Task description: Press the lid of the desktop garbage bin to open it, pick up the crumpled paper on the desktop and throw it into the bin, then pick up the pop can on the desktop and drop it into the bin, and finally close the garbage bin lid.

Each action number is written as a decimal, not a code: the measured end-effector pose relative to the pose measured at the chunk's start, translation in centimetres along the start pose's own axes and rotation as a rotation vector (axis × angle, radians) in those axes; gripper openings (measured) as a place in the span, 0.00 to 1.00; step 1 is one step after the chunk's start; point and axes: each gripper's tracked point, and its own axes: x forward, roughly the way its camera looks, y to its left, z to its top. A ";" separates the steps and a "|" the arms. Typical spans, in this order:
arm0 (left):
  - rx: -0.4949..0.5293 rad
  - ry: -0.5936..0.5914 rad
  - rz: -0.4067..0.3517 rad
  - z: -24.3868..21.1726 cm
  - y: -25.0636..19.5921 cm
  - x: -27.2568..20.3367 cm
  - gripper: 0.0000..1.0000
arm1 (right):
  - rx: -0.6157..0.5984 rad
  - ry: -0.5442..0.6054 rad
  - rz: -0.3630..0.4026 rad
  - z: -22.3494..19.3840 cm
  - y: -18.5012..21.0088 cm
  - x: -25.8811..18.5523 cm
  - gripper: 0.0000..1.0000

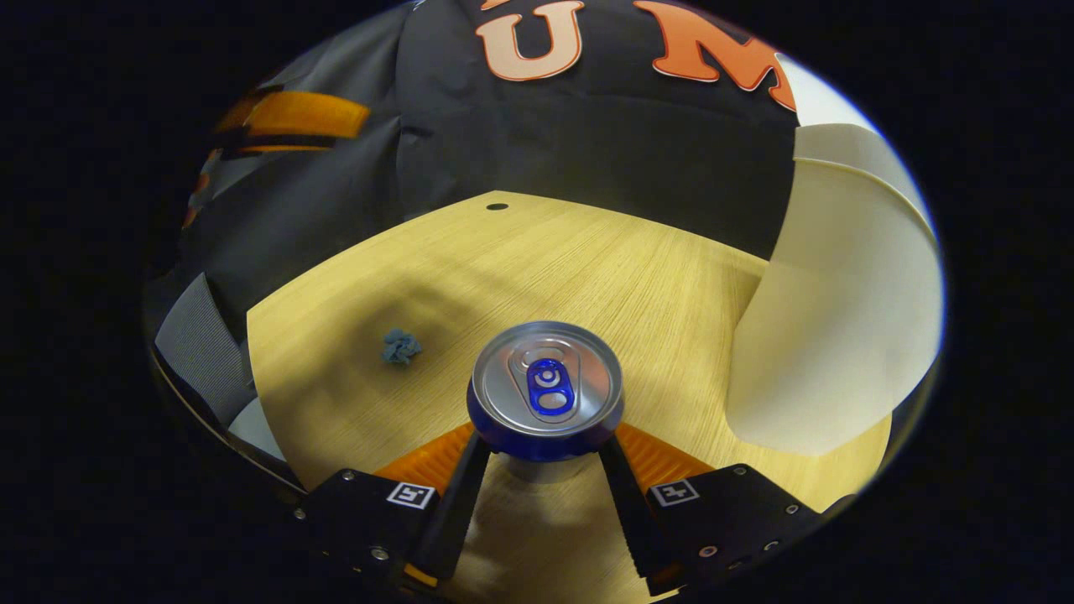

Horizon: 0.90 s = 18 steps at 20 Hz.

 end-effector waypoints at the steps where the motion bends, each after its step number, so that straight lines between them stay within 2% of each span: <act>1: -0.003 0.023 -0.010 -0.6 -0.3 0.4 1.00 | 0.005 -0.006 -0.012 0.3 -0.2 -0.3 0.78; 5: -0.016 0.114 -0.053 -3.5 -0.4 1.3 1.00 | 0.031 -0.022 -0.057 1.4 -0.8 -1.9 0.78; 10: -0.009 0.232 -0.071 -6.8 -0.2 2.6 1.00 | 0.057 -0.033 -0.109 1.9 -2.1 -4.6 0.78; 11: -0.009 0.261 -0.076 -7.6 -0.3 2.8 0.98 | 0.062 -0.034 -0.119 1.9 -2.3 -5.2 0.73; 12: -0.012 0.291 -0.080 -8.6 -0.3 3.1 0.98 | 0.069 -0.035 -0.128 1.9 -2.6 -5.6 0.78; 18: -0.063 0.492 -0.082 -11.8 -0.2 3.7 1.00 | 0.115 -0.043 -0.200 1.9 -4.3 -8.0 0.78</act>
